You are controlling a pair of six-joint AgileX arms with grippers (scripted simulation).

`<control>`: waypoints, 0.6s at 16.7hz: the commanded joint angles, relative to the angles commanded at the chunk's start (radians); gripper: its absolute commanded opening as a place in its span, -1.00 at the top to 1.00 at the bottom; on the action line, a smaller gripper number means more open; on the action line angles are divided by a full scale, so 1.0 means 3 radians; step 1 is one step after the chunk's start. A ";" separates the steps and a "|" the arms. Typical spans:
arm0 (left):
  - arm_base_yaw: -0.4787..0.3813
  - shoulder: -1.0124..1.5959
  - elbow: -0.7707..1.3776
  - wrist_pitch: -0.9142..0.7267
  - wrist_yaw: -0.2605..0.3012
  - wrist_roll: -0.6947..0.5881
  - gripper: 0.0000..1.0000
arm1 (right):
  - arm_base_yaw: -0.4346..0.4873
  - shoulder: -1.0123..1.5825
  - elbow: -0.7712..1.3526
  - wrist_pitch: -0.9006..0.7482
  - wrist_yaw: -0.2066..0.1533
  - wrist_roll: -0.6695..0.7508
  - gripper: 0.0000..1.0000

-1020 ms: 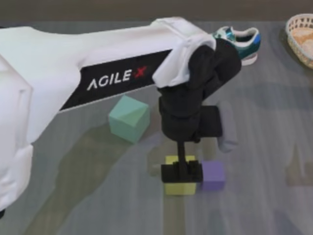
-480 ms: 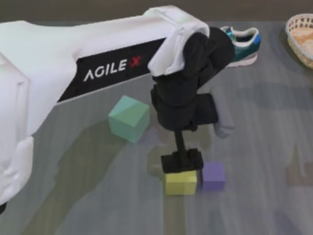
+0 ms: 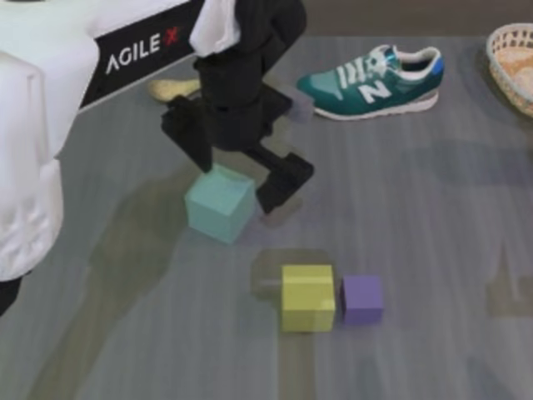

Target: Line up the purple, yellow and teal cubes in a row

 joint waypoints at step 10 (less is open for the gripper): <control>0.0270 0.0123 0.0215 -0.0063 -0.0007 -0.0470 -1.00 | 0.0000 0.0000 0.0000 0.0000 0.0000 0.0000 -1.00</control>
